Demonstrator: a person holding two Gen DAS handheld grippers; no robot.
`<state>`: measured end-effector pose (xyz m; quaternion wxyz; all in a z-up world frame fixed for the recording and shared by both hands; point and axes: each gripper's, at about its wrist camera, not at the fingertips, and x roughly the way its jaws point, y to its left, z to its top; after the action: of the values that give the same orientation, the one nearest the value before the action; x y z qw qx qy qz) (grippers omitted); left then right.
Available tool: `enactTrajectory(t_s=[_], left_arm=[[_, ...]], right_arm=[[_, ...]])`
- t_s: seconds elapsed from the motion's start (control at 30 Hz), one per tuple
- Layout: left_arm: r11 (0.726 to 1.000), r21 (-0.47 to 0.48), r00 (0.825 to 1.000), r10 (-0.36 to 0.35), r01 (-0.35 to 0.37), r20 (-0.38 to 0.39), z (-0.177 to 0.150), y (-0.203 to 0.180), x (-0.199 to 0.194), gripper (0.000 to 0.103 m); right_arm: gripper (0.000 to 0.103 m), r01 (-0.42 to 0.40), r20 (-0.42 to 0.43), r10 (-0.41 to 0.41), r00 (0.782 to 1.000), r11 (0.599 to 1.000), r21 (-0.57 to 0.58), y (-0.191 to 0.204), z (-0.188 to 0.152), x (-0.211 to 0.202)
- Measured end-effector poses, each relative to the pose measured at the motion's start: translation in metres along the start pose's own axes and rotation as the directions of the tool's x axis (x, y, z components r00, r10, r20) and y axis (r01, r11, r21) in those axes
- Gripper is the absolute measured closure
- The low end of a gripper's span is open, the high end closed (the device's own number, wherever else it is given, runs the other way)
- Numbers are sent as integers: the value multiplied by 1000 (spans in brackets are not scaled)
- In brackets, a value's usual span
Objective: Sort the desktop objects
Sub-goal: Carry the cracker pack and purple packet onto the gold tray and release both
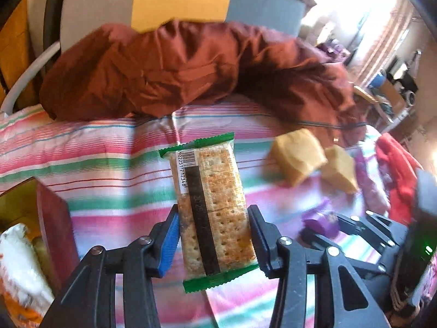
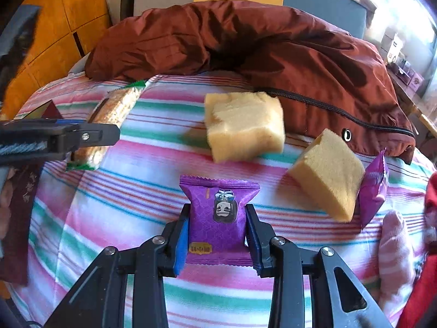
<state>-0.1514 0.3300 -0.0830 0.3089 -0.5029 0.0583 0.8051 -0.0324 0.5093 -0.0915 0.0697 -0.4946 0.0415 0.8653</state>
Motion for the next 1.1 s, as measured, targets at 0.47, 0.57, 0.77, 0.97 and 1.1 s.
enactTrajectory(t_s=[0.47, 0.57, 0.77, 0.97, 1.1], left_arm=[[999, 31, 979, -20, 14, 203, -53, -2, -114, 55], [1000, 10, 972, 3, -6, 234, -68, 11, -138, 55], [998, -40, 960, 64, -55, 273, -99, 43, -172, 55], [987, -87, 943, 153, -133, 297, -127, 74, -194, 55], [978, -115, 929, 202, -175, 310, -141, 90, -206, 55]], right_arm=[[66, -39, 55, 40, 998, 999, -32, 59, -12, -41], [66, -63, 87, 67, 994, 997, -45, 78, -14, -58], [66, -120, 141, 131, 981, 989, -83, 122, -15, -83], [66, -179, 163, 198, 967, 976, -123, 168, -19, -96], [66, -208, 155, 232, 960, 966, -152, 195, -24, -100]])
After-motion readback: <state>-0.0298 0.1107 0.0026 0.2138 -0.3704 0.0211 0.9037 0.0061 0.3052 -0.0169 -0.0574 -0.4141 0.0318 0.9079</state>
